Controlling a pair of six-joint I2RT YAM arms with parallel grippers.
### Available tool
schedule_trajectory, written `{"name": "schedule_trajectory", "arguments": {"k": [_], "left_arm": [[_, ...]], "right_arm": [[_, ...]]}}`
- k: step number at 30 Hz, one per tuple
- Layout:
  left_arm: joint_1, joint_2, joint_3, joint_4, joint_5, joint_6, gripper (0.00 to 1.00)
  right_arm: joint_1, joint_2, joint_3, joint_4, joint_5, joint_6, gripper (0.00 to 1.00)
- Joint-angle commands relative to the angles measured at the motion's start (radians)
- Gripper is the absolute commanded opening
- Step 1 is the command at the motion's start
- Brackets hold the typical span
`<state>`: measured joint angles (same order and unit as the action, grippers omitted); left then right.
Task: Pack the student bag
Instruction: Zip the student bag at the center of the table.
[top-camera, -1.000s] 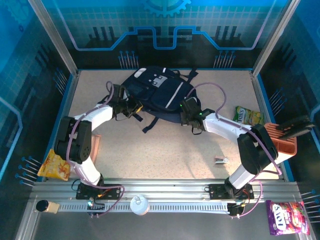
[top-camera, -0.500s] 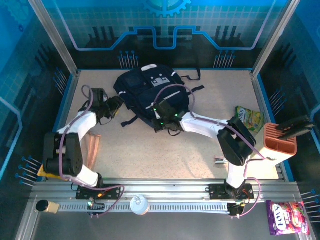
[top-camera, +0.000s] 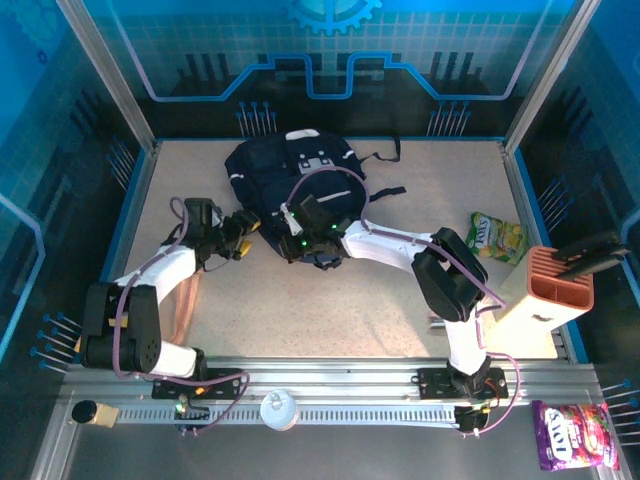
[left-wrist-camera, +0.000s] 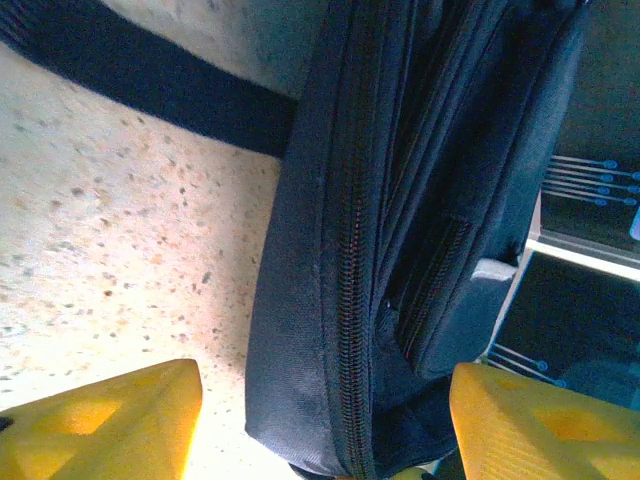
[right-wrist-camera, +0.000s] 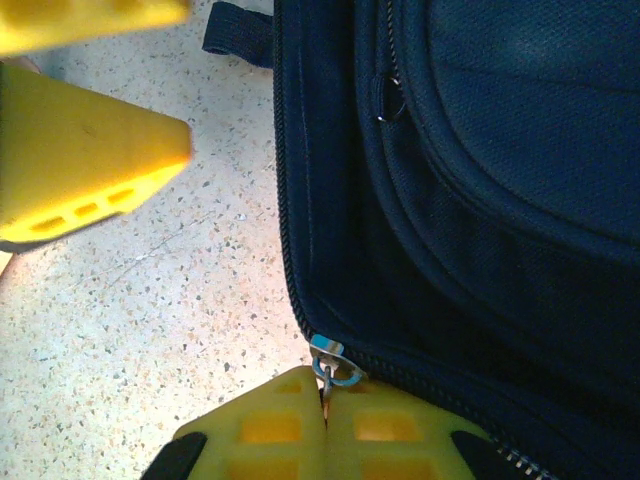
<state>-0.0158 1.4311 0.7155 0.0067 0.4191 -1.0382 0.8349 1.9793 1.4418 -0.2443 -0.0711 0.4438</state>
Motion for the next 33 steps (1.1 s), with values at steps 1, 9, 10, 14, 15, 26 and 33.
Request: {"name": "schedule_trajectory", "arguments": {"k": [1, 9, 10, 14, 15, 26, 33], "left_arm": [[-0.023, 0.051, 0.022, 0.063, 0.04, -0.037, 0.67], [-0.051, 0.144, 0.059, 0.096, 0.053, -0.035, 0.54], [-0.054, 0.156, 0.068, 0.095, 0.055, -0.031, 0.52], [-0.057, 0.192, 0.086, 0.095, 0.052, -0.022, 0.35], [-0.057, 0.199, 0.088, 0.095, 0.047, -0.02, 0.31], [-0.044, 0.195, 0.111, 0.047, -0.005, 0.031, 0.0], [-0.041, 0.18, 0.112, 0.025, -0.016, 0.052, 0.0]], "right_arm": [[0.017, 0.004, 0.021, 0.04, -0.062, 0.008, 0.0], [0.02, 0.003, 0.018, 0.029, -0.069, 0.011, 0.0], [0.019, 0.002, 0.016, 0.024, -0.068, 0.012, 0.0], [0.019, -0.014, 0.008, -0.011, -0.044, 0.016, 0.0], [0.02, -0.021, 0.003, -0.027, -0.032, 0.019, 0.0], [-0.038, -0.187, -0.178, -0.171, 0.164, 0.079, 0.0], [-0.145, -0.258, -0.267, -0.2, 0.27, 0.086, 0.0]]}}
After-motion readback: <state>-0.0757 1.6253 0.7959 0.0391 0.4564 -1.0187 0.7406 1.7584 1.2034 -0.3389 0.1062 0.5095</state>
